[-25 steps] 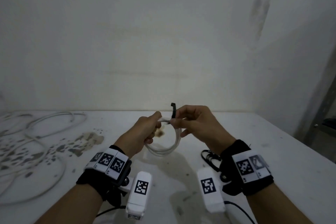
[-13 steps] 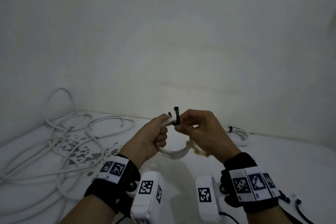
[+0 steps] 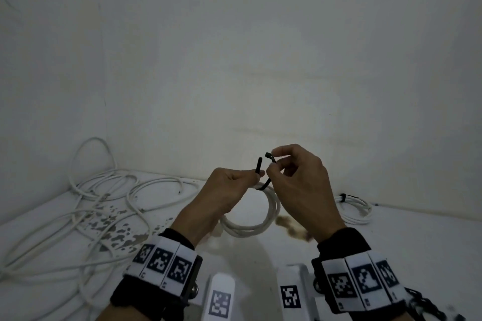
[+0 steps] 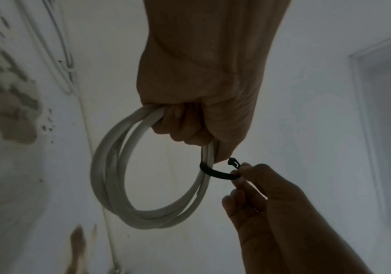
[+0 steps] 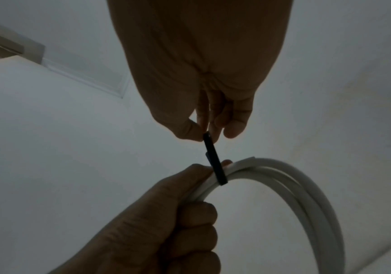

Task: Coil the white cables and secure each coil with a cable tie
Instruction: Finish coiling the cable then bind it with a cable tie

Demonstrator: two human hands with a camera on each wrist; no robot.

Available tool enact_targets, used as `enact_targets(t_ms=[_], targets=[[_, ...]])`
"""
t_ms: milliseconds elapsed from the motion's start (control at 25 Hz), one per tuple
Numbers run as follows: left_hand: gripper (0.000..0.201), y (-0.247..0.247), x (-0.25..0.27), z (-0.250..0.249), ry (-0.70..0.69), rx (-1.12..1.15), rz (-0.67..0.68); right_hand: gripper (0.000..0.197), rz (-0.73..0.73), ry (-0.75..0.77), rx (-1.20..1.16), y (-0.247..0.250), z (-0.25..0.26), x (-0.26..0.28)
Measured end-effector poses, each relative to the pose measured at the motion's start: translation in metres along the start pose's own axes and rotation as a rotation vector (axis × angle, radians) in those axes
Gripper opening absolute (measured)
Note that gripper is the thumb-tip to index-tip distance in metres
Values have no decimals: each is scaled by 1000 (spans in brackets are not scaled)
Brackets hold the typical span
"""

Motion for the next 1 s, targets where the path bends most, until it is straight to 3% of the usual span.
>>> enact_targets(t_ms=[120,320,640,880,1000], targets=[[21,-1,6,-13,-97,-67,4,25,38,55,85,3,5,0],[18,4,4,-14,-123,-178,-15,26,111,100,201,-4,5,-1],[24,6,-3,-6,-85,-204,9,23,176,93,199,-8,4,1],[21,8,-1,-12,-154,-404,-8,19,261,55,210,-6,-1,0],[18,9,1,-18,-194,-516,-55,18,228,84,189,-7,2,1]])
Point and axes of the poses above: each hand's wrist, its own x-axis away from the middle knuckle, its own y-axis out of the back of the hand, z = x × y, the point moved 8 cm from there along -x, towards the middle knuckle, and after that the axes turned 14 degrees about y, right-handed, at the moved point
